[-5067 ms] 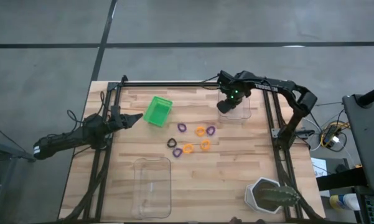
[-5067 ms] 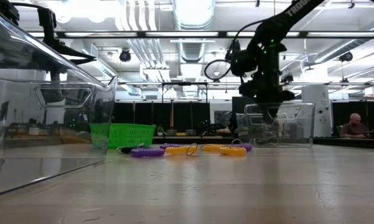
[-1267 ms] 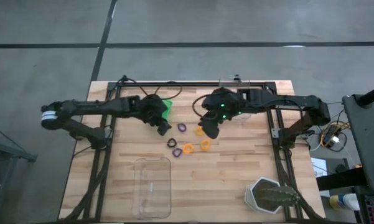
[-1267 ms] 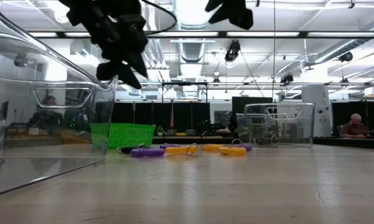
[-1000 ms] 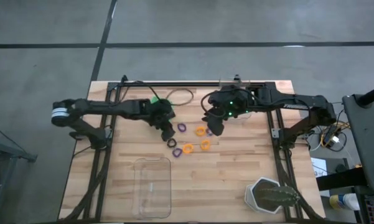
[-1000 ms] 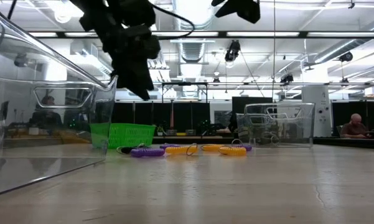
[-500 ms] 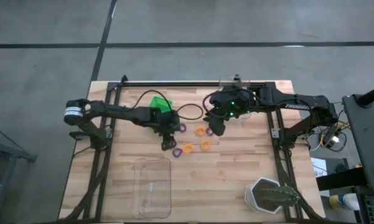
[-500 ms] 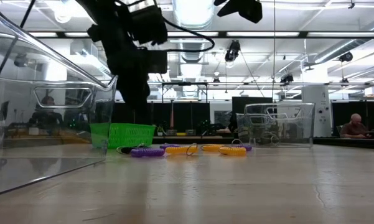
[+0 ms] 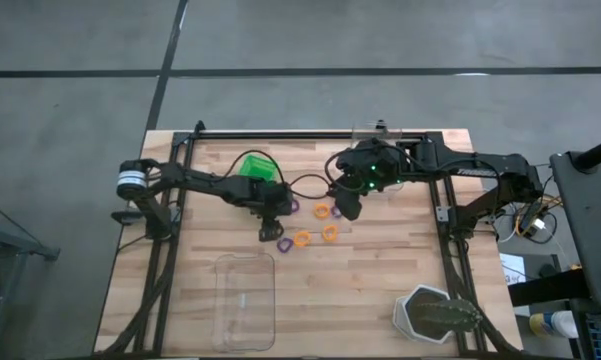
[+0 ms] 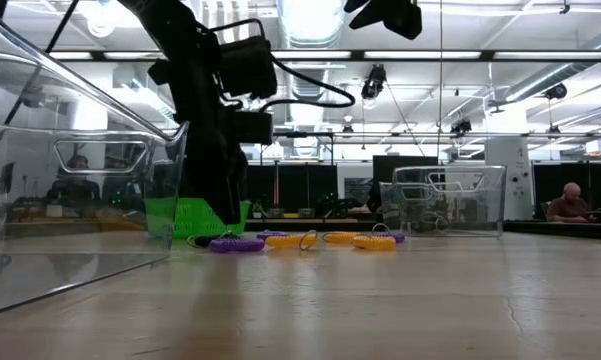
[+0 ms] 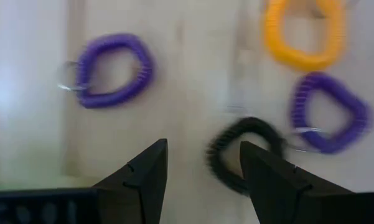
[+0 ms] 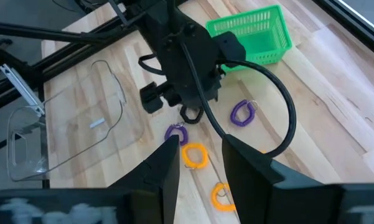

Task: Sort spring keychains
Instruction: Put the black spring keychain into the top transparent bin

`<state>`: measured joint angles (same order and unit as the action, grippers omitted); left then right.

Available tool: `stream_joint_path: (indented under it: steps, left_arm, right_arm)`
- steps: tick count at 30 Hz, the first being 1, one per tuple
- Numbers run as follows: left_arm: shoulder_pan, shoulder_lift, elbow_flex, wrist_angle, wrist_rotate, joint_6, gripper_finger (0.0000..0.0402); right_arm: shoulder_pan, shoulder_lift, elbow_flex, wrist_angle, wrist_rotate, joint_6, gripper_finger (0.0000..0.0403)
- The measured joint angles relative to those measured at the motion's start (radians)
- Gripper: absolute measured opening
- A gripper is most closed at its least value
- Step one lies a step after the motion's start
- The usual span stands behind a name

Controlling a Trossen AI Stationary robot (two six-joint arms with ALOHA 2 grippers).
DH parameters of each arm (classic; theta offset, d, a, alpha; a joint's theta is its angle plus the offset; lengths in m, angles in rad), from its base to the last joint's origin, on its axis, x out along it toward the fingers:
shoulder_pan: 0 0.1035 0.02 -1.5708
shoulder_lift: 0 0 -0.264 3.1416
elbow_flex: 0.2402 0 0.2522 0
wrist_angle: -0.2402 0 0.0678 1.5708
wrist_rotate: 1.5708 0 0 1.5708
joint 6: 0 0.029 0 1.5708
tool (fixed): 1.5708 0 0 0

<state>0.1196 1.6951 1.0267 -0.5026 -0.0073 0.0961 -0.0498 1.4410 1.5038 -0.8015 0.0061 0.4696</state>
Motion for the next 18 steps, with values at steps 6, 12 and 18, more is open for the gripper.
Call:
stream_joint_path:
  steps: [6,12,18]
  left_arm:
    - [-0.002,0.032,-0.001,-0.003,-0.002,0.059,0.0193]
    - [-0.004,0.037,0.000,0.012,0.015,0.060,0.0193]
    - [-0.004,0.063,0.000,0.017,0.014,0.072,0.0191]
  right_arm:
    - [0.000,0.000,-0.018,0.006,0.000,0.002,0.0118]
    - [0.000,0.000,-0.042,0.022,0.000,0.002,0.0110]
    - [0.000,0.000,-0.046,0.035,0.001,0.002,0.0104]
